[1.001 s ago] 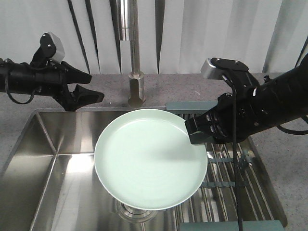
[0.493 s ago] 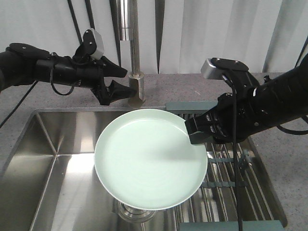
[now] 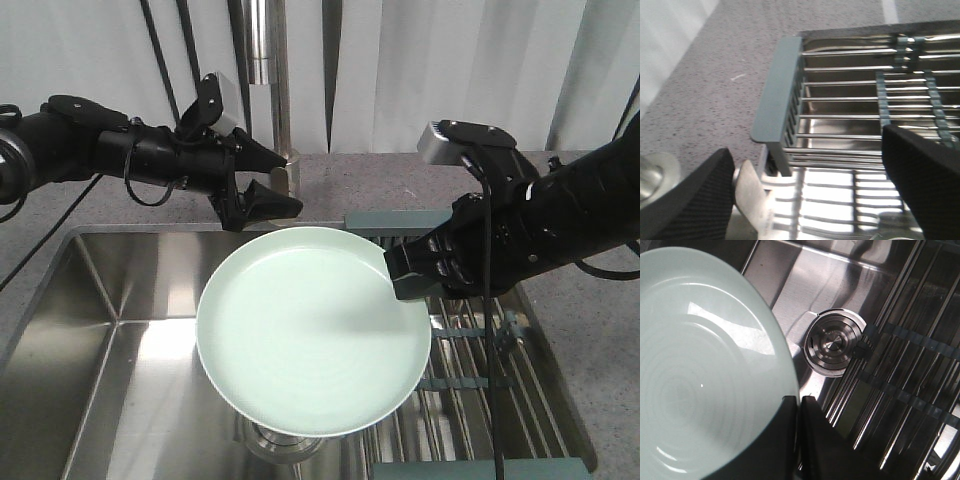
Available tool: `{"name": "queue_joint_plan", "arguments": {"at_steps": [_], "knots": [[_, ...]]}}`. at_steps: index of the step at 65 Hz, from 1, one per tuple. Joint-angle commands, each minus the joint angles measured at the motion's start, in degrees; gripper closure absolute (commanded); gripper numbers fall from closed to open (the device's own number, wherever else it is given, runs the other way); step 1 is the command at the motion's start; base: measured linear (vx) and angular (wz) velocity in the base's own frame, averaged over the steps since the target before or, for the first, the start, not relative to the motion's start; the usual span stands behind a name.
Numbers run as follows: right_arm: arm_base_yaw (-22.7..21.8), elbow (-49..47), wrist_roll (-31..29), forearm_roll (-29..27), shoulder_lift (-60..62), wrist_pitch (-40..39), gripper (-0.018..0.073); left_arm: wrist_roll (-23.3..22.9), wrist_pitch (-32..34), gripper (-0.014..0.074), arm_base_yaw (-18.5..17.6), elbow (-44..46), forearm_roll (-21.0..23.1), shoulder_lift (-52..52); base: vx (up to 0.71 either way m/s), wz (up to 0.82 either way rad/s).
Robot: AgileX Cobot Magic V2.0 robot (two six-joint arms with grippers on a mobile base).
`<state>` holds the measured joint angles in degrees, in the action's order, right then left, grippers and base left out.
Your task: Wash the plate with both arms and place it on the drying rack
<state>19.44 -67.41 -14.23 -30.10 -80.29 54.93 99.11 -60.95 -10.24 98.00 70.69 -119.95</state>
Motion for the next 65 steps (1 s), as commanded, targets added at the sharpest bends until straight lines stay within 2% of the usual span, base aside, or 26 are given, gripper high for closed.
{"name": "queue_joint_plan", "arguments": {"at_steps": [1, 8, 20, 26, 35, 36, 44, 49, 52, 59, 65], "knots": [[-0.2, -1.5, -0.4, -2.0, 2.0, -2.1, 0.0568, -1.9, -7.0, 0.002, -0.4, 1.8, 1.6, 3.4, 0.0, 0.0], [-0.2, -1.5, -0.4, -2.0, 2.0, -2.1, 0.0568, -3.9, -8.3, 0.002, -0.4, 1.8, -1.2, 3.5, 0.0, 0.0], [-0.2, -1.5, -0.4, -2.0, 2.0, -2.1, 0.0568, -6.6, -7.4, 0.002, -0.4, 1.8, -1.5, 5.0, 0.0, 0.0], [-0.2, -1.5, -0.4, -2.0, 2.0, -2.1, 0.0568, -12.8, -4.0, 0.002, -0.3, 1.8, -2.8, 6.8, 0.0, 0.0], [-0.2, -1.5, -0.4, -2.0, 2.0, -2.1, 0.0568, -22.4, 0.2, 0.002, 0.0, 1.8, -8.6, 10.2, 0.0, 0.0], [-0.2, -1.5, -0.4, -2.0, 2.0, -2.1, 0.0568, -27.1, 1.0, 0.002, 0.2, 1.8, -11.6, 12.1, 0.0, 0.0], [-0.2, -1.5, -0.4, -2.0, 2.0, -2.1, 0.0568, -38.2, 2.1, 0.002, 0.8, 1.8, -19.0, 15.5, 0.0, 0.0], [-0.2, -1.5, -0.4, -2.0, 2.0, -2.1, 0.0568, -50.0, 3.8, 0.002, 1.5, 1.8, -25.1, 17.6, 0.0, 0.0], [-0.2, -1.5, -0.4, -2.0, 2.0, -2.1, 0.0568, -56.7, 4.4, 0.002, 1.9, 1.8, -30.2, 18.6, 0.0, 0.0], [-0.2, -1.5, -0.4, -2.0, 2.0, -2.1, 0.0568, -67.8, 4.4, 0.002, 3.5, 1.8, -40.6, 20.8, 0.0, 0.0], [-0.2, -1.5, -0.4, -2.0, 2.0, -2.1, 0.0568, -74.6, 3.0, 0.0022, 5.0, 1.8, -47.2, 22.5, 0.0, 0.0]]}}
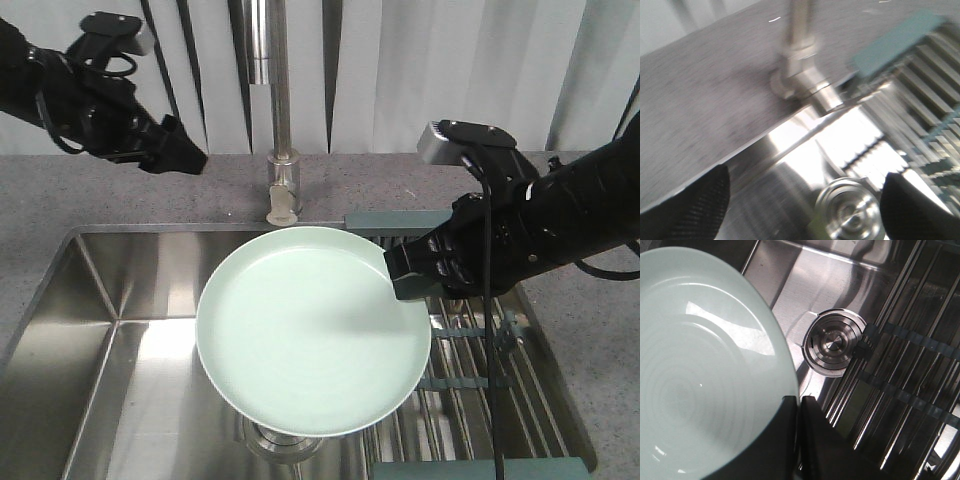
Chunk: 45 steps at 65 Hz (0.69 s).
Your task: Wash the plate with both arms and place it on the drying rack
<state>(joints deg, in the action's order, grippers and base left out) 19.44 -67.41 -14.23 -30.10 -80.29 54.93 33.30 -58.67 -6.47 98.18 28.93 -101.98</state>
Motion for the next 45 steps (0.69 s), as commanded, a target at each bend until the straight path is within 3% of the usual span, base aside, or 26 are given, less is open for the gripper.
{"name": "queue_joint_plan", "arguments": {"at_steps": [1, 10, 26, 45], "knots": [[-0.2, -1.5, -0.4, -2.0, 2.0, -2.1, 0.0568, -10.3, 0.6, 0.0022, 1.5, 1.6, -6.1, 5.1, 0.0, 0.0], [-0.2, -1.5, -0.4, -2.0, 2.0, -2.1, 0.0568, -16.3, 1.1, 0.0039, 3.9, -1.3, -9.0, 8.9, 0.0, 0.0], [-0.2, -1.5, -0.4, -2.0, 2.0, -2.1, 0.0568, -16.9, 9.7, 0.0076, 5.0, -19.8, -12.7, 23.9, 0.0, 0.0], [-0.2, -1.5, -0.4, -2.0, 2.0, -2.1, 0.0568, -23.9, 13.1, 0.0076, 5.0, -35.9, -20.1, 41.1, 0.0, 0.0]]}}
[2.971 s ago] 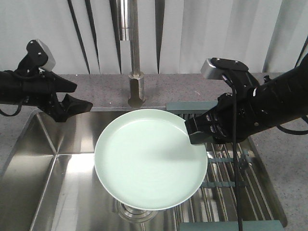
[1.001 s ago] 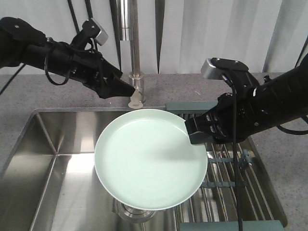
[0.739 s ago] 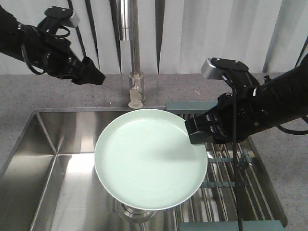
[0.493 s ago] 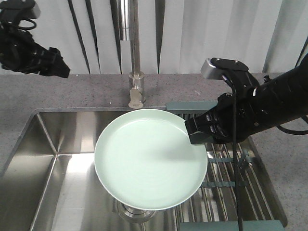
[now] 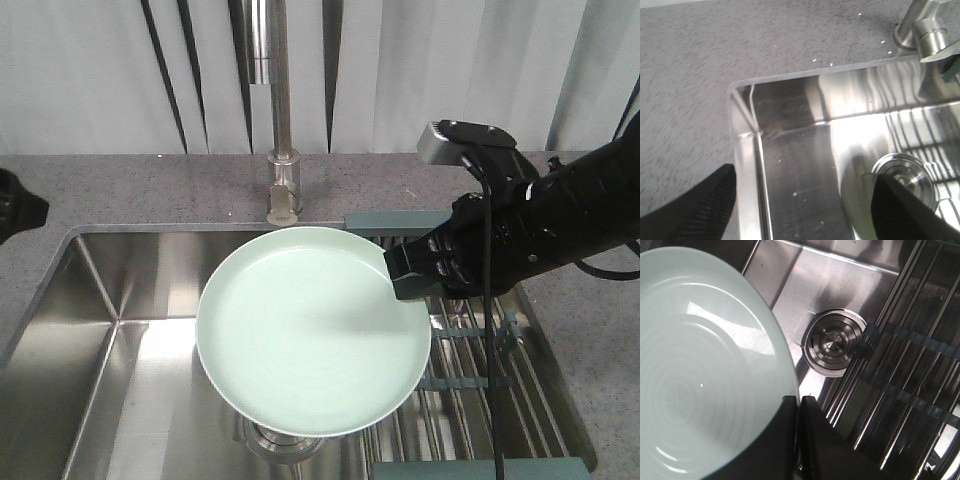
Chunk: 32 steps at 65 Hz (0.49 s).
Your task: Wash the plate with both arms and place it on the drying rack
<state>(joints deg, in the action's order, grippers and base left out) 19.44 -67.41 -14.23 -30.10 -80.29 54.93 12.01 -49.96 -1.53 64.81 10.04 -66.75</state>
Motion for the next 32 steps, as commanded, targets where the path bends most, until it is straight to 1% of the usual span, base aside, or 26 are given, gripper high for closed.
{"name": "queue_joint_plan", "arguments": {"at_steps": [1, 19, 32], "knots": [[-0.2, -1.5, -0.4, -2.0, 2.0, -2.1, 0.0568, -2.8, 4.6, 0.0076, 0.0, -3.3, -1.4, 6.7, 0.0, 0.0], [-0.2, -1.5, -0.4, -2.0, 2.0, -2.1, 0.0568, -3.1, 5.3, 0.0076, 0.0, -16.0, -1.6, 20.2, 0.0, 0.0], [-0.2, -1.5, -0.4, -2.0, 2.0, -2.1, 0.0568, -3.1, 5.5, 0.0076, 0.0, -23.2, -1.6, 28.7, 0.0, 0.0]]}}
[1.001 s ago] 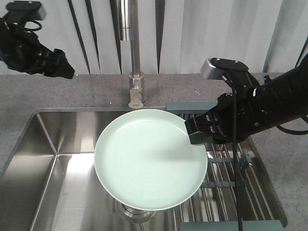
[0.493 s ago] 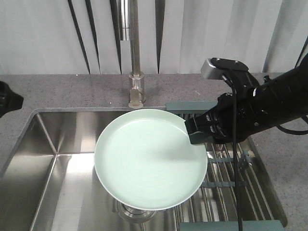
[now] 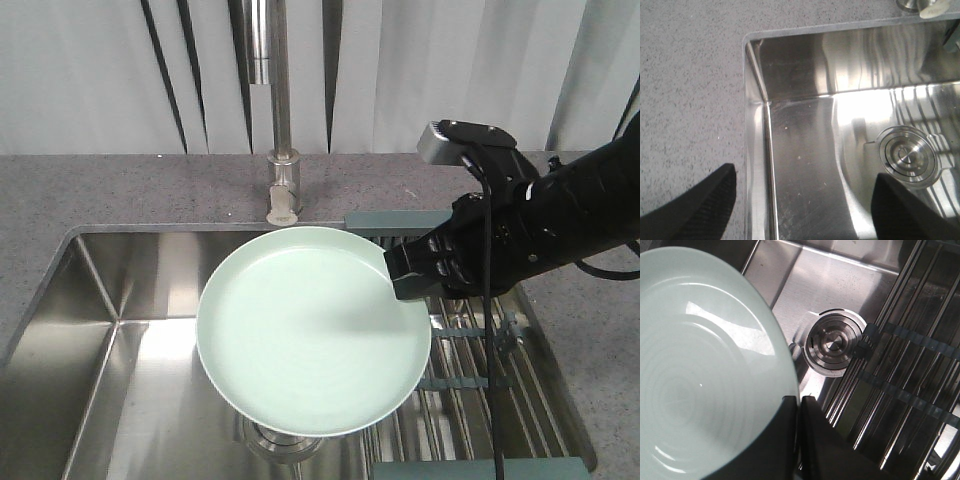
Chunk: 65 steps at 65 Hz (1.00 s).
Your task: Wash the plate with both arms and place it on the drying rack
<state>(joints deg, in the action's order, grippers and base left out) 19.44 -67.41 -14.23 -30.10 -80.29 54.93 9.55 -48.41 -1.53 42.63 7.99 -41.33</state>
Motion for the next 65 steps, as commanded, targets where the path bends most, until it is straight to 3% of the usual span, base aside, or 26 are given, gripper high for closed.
{"name": "queue_joint_plan", "arguments": {"at_steps": [1, 26, 65], "knots": [[-0.2, -1.5, -0.4, -2.0, 2.0, -2.1, 0.0568, -0.7, 4.0, 0.0076, 0.0, -1.7, 0.4, 3.9, 0.0, 0.0], [-0.2, -1.5, -0.4, -2.0, 2.0, -2.1, 0.0568, -0.7, 6.0, 0.0076, 0.0, -10.0, 0.5, 14.2, 0.0, 0.0], [-0.2, -1.5, -0.4, -2.0, 2.0, -2.1, 0.0568, -0.7, 5.0, 0.0076, 0.0, -10.9, 0.5, 14.3, 0.0, 0.0]]}}
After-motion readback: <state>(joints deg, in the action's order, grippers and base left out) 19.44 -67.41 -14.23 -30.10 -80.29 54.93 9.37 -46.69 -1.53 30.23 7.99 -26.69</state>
